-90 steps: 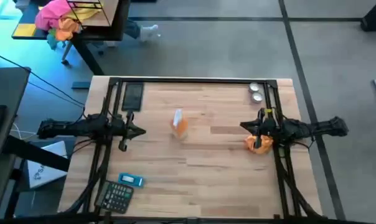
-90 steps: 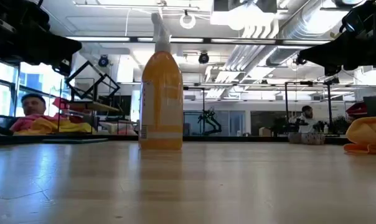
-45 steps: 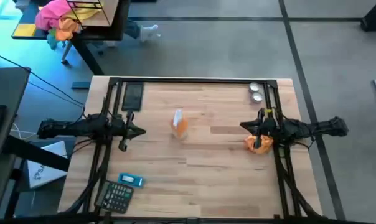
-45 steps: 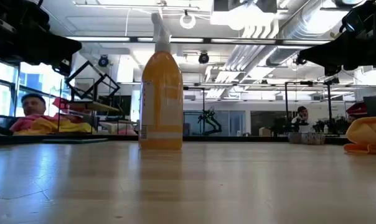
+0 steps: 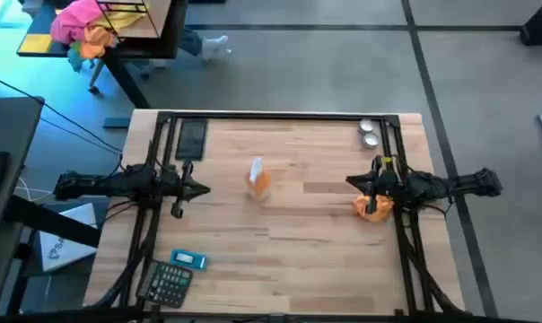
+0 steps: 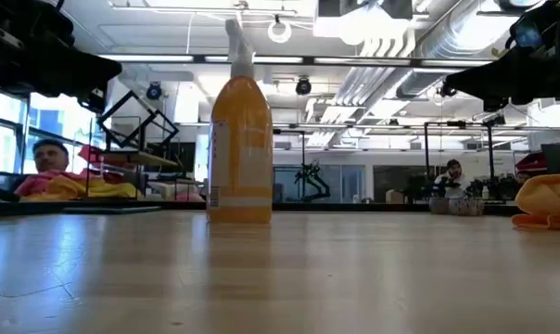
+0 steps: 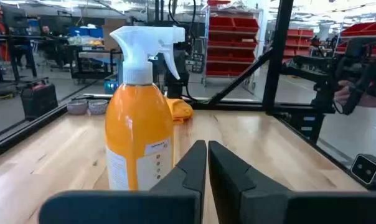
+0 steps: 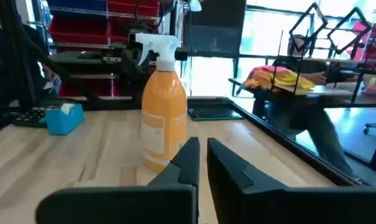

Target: Apply microfiber cloth

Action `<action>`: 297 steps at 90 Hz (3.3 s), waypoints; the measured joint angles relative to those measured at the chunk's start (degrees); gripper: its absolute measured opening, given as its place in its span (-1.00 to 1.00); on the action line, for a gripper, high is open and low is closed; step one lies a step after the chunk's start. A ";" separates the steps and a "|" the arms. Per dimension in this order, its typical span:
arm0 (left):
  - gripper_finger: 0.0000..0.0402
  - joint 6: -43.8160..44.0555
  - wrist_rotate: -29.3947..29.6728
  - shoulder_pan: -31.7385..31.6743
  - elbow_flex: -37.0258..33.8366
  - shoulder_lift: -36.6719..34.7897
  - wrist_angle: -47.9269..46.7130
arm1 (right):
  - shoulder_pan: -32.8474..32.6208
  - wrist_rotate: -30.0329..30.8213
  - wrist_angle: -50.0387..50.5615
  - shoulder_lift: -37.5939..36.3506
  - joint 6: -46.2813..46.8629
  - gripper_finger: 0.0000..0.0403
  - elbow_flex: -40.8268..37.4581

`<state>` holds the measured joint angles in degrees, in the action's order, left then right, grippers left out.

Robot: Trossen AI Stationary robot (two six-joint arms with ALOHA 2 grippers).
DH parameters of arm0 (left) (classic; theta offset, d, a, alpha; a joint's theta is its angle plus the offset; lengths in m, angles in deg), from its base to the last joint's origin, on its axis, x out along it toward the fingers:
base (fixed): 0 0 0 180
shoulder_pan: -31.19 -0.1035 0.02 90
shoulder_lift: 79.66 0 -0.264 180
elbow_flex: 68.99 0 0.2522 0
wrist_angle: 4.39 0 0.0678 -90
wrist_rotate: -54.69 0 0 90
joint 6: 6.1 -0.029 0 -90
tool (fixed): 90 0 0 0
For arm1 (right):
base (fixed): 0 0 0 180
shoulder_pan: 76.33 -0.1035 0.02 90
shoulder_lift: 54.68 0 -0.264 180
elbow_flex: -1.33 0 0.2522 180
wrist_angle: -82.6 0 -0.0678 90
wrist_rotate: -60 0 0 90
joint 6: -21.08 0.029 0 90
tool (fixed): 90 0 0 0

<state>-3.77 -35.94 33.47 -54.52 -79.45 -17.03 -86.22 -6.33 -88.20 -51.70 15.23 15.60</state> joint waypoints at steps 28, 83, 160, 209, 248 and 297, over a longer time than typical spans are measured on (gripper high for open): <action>-1.00 0.00 0.01 0.01 0.00 0.00 0.01 | 0.05 -0.82 -20.09 -0.02 14.11 -1.00 0.07; -1.00 0.00 0.01 0.01 0.00 0.00 0.00 | -2.92 -9.29 -32.52 31.56 18.20 -1.00 5.22; -1.00 16.71 5.60 0.03 1.64 0.63 2.46 | -5.19 -9.25 -44.43 95.28 8.90 -0.36 36.66; -1.00 48.45 33.62 -1.61 14.66 9.44 -43.90 | -2.34 6.24 -51.99 127.70 13.15 -0.36 62.90; -1.00 47.05 46.43 -10.85 13.16 19.46 -43.70 | 6.67 26.42 -50.65 116.66 25.38 -0.36 43.99; -1.00 42.62 40.09 -27.42 13.14 44.52 -23.91 | 1.22 4.08 -48.49 104.27 18.85 -0.36 40.82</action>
<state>38.85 4.15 6.05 -41.39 -34.93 -40.94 -85.00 -2.25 -136.69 52.57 34.08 56.42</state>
